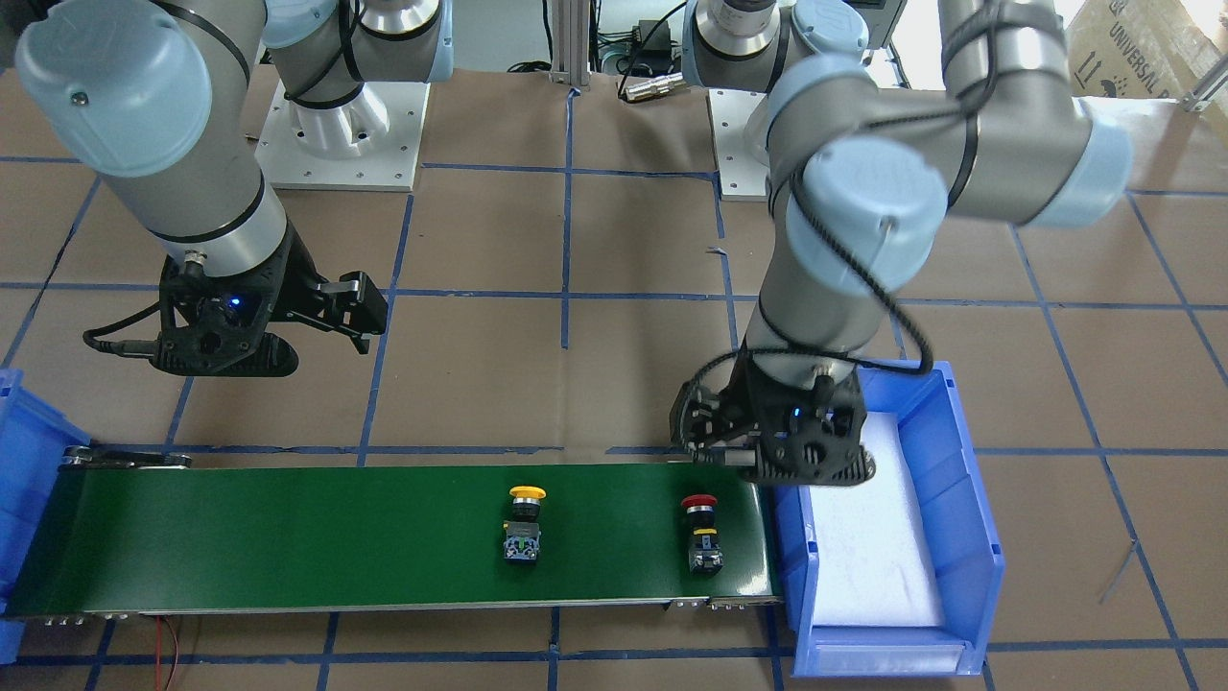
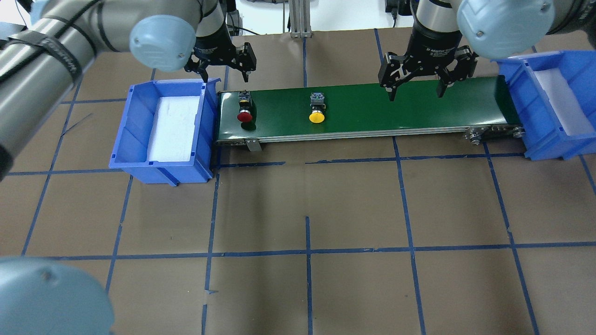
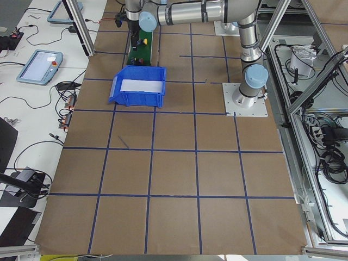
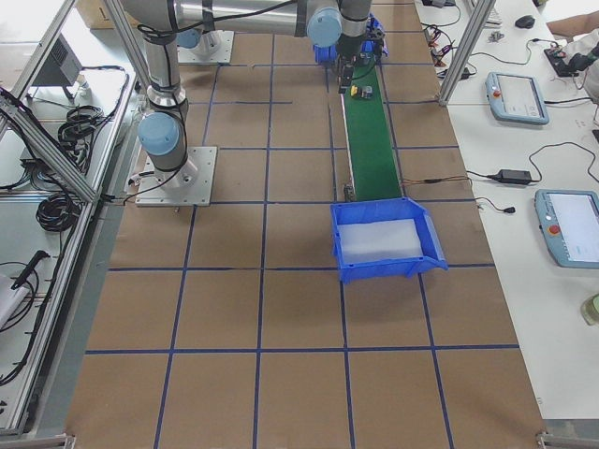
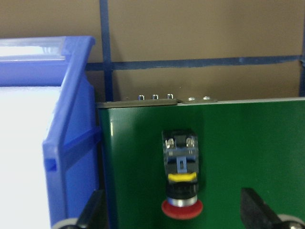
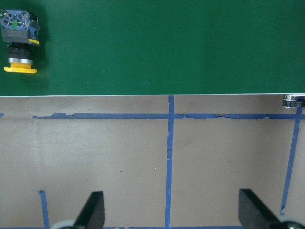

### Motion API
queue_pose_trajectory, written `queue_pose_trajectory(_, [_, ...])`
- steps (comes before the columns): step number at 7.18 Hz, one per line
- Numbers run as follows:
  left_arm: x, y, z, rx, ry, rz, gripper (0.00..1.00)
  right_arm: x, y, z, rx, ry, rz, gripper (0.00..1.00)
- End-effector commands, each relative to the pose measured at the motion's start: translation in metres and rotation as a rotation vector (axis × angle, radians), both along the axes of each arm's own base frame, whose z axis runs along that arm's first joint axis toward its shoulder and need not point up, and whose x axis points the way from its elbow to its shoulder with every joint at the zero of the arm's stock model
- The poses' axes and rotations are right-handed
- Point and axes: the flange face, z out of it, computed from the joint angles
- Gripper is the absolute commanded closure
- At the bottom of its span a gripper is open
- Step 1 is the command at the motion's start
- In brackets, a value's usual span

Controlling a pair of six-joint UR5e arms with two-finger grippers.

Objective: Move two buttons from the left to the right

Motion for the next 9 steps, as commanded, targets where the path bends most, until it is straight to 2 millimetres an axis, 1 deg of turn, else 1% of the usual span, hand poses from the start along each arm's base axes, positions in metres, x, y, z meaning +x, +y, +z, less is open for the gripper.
queue_pose_trajectory(1, [0.015,0.071,0.073,-0.021,0.002,0.005,0.0,0.0,0.0,0.0,-0.001,0.001,0.002,0.0])
queue_pose_trajectory(2, [0.014,0.074,0.051,0.013,0.004,0.002,0.0,0.0,0.0,0.0,-0.003,0.001,0.002,0.0])
queue_pose_trajectory(3, [0.013,0.088,0.047,0.026,0.001,-0.003,0.0,0.0,0.0,0.0,-0.004,0.001,0.002,0.0])
queue_pose_trajectory(4, [0.025,0.102,0.042,0.038,-0.007,-0.001,0.0,-0.001,-0.001,0.0,-0.004,0.001,0.002,0.0])
queue_pose_trajectory(5, [0.032,0.107,0.039,0.045,-0.012,-0.022,0.0,-0.001,-0.002,0.0,-0.007,0.001,-0.001,0.0])
queue_pose_trajectory(6, [0.037,0.094,0.04,0.042,-0.008,-0.007,0.0,-0.01,-0.006,-0.003,0.008,0.002,-0.025,0.0])
queue_pose_trajectory(7, [0.034,0.09,0.04,0.041,-0.004,-0.018,0.0,-0.013,-0.008,0.002,-0.003,-0.004,-0.036,0.0])
queue_pose_trajectory(8, [0.036,0.094,0.041,0.039,-0.004,-0.013,0.0,-0.015,-0.015,-0.011,0.019,-0.006,-0.041,0.0])
queue_pose_trajectory(9, [0.038,0.096,0.043,0.036,-0.002,-0.01,0.0,-0.015,-0.018,-0.015,0.023,-0.006,-0.041,0.0])
